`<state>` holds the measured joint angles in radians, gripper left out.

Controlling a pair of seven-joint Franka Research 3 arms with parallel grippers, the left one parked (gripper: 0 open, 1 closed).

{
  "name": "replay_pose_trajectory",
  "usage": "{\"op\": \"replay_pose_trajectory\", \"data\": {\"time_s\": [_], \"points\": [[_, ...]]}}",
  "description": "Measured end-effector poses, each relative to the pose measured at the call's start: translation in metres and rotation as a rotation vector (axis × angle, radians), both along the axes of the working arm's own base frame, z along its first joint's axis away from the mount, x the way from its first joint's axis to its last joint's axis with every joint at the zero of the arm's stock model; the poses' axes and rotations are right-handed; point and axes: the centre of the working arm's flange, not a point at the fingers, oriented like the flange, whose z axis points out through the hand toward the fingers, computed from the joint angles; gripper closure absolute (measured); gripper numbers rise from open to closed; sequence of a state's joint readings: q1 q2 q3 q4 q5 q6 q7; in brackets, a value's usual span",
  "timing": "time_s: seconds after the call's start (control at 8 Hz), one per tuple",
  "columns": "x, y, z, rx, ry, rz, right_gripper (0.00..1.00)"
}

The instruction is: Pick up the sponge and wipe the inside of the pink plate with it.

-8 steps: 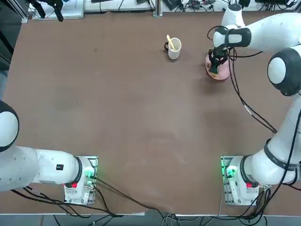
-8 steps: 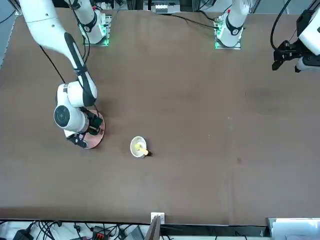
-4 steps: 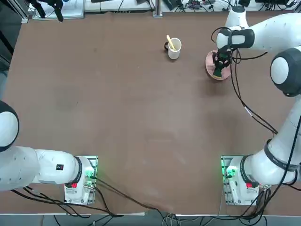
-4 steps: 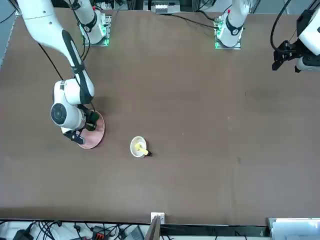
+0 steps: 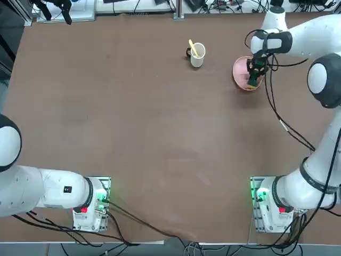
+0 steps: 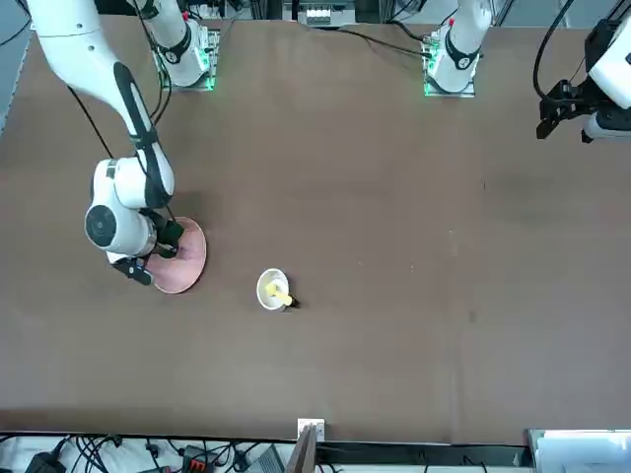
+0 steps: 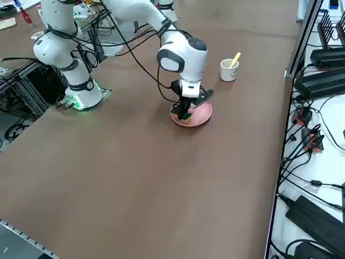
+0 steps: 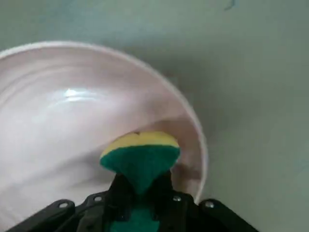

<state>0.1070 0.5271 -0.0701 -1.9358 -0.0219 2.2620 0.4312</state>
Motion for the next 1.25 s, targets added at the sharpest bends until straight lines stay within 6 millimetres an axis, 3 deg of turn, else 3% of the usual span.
{"op": "replay_pose_trajectory", "data": {"time_s": [0.25,0.62,1.25], "points": [[0.003,-0.01,0.001,0.002,-0.016,-0.003,0.8],[0.02,-0.005,0.002,0.004,-0.053,0.003,0.8],[0.05,0.041,0.002,0.044,-0.11,0.024,0.8]]}}
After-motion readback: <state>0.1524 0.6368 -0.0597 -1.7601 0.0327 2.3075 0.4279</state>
